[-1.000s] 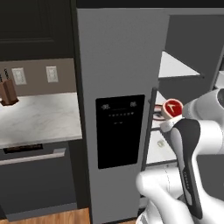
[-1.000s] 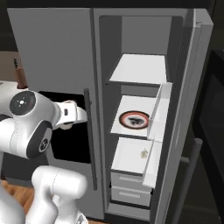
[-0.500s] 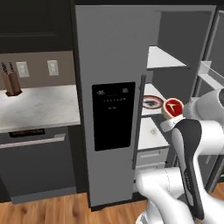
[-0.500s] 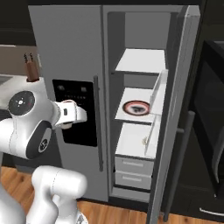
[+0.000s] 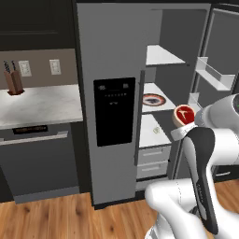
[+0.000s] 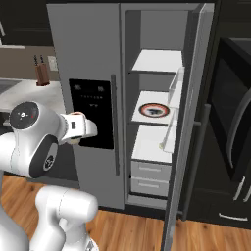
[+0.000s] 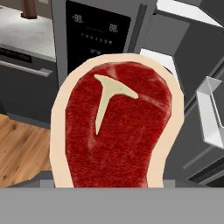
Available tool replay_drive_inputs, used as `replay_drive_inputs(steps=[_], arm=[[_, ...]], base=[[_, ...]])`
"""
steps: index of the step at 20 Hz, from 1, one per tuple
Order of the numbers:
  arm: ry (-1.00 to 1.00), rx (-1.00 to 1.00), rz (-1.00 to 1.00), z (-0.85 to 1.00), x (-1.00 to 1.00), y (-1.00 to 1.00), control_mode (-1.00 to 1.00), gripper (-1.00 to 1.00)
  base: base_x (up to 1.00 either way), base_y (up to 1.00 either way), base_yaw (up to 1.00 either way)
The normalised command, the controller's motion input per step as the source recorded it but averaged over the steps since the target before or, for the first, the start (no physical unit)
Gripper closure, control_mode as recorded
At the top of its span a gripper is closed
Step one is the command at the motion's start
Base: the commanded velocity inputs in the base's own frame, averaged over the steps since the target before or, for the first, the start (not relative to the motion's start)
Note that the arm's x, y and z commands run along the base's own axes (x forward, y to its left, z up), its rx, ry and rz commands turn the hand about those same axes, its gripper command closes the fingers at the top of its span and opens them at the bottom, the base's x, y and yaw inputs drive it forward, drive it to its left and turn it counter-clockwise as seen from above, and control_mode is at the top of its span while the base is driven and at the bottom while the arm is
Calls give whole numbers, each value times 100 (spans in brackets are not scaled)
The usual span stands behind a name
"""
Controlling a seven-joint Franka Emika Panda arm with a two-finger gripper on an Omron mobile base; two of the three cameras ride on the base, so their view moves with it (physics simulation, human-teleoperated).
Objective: Transport the steak from the fridge to the microwave and turn on the microwave.
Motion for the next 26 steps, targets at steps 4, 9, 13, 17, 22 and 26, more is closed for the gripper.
replay_drive_inputs(steps=[4,9,13,17,22,26], arm=[[0,0,0,0,0,0,100,100],[0,0,0,0,0,0,100,100],[0,0,0,0,0,0,100,100],[0,0,0,0,0,0,100,100],[0,0,0,0,0,0,100,100],[0,0,0,0,0,0,100,100]], base=[[-62,-1,-9],[-49,-14,-14],[-12,-32,-12],[0,-51,-8],[0,-64,-6],[0,-57,-6]])
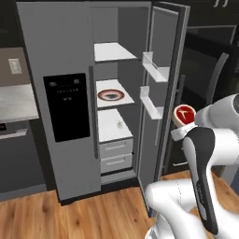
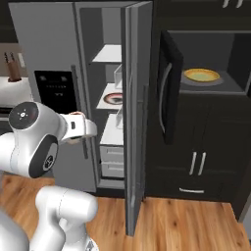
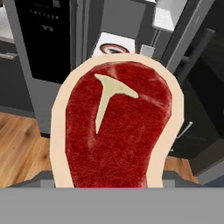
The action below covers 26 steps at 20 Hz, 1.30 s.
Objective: Transport the steak from the fridge to the microwave and turn on the microwave.
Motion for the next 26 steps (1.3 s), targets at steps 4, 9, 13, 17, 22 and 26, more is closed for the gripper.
replay_drive_inputs(steps=[4,9,13,17,22,26], arm=[[0,0,0,0,0,0,100,100],[0,0,0,0,0,0,100,100],[0,0,0,0,0,0,100,100],[0,0,0,0,0,0,100,100],[0,0,0,0,0,0,100,100],[0,0,0,0,0,0,100,100]], base=[[0,-52,-6],[0,-50,-7],[0,-54,-6],[0,-55,-6],[0,-53,-5],[0,-46,-3]])
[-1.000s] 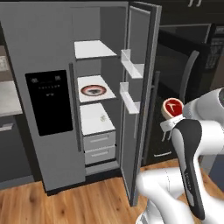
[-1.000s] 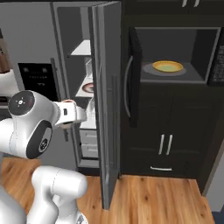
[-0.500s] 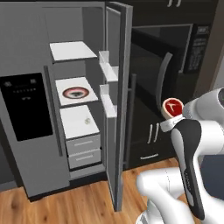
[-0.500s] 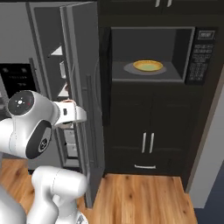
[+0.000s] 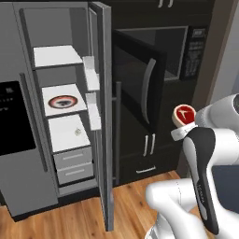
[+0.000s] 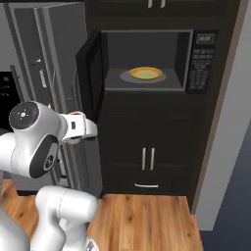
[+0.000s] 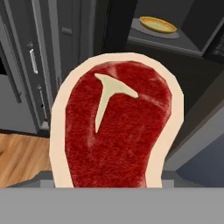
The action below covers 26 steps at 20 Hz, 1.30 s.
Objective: Transport the steak from the fridge to the microwave and turn on the microwave.
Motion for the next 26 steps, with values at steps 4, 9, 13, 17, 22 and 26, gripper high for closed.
replay_drive_inputs(steps=[4,9,13,17,22,26], arm=[[0,0,0,0,0,0,100,100],[0,0,0,0,0,0,100,100],[0,0,0,0,0,0,100,100],[0,0,0,0,0,0,100,100],[0,0,0,0,0,0,100,100],[0,0,0,0,0,0,100,100]], base=[[4,-37,0],[28,-25,0],[40,-29,0],[46,-40,3],[41,-49,6],[35,-44,6]])
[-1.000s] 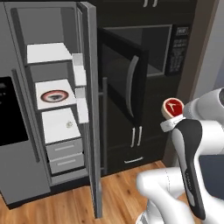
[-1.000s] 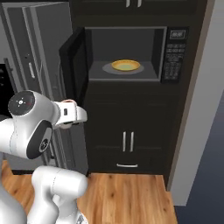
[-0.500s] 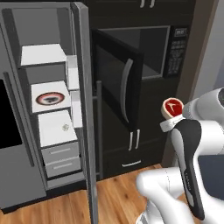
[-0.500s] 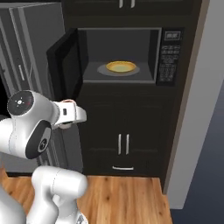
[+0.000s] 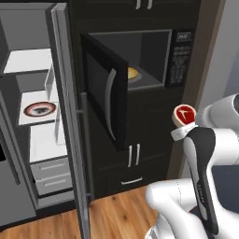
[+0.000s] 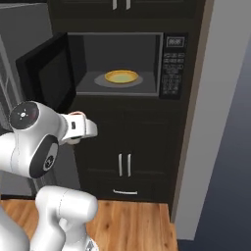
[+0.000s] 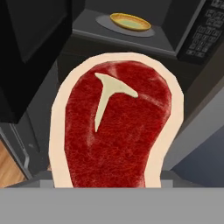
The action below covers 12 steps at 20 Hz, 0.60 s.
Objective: Transport the steak from the fridge to the microwave and turn on the microwave.
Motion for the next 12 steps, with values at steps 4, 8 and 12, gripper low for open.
replay_drive_inputs(steps=[4,8,12], arm=[[0,0,0,0,0,0,100,100],[0,0,0,0,0,0,100,100],[0,0,0,0,0,0,100,100]], base=[[40,-37,10],[48,-32,13],[44,-32,13]])
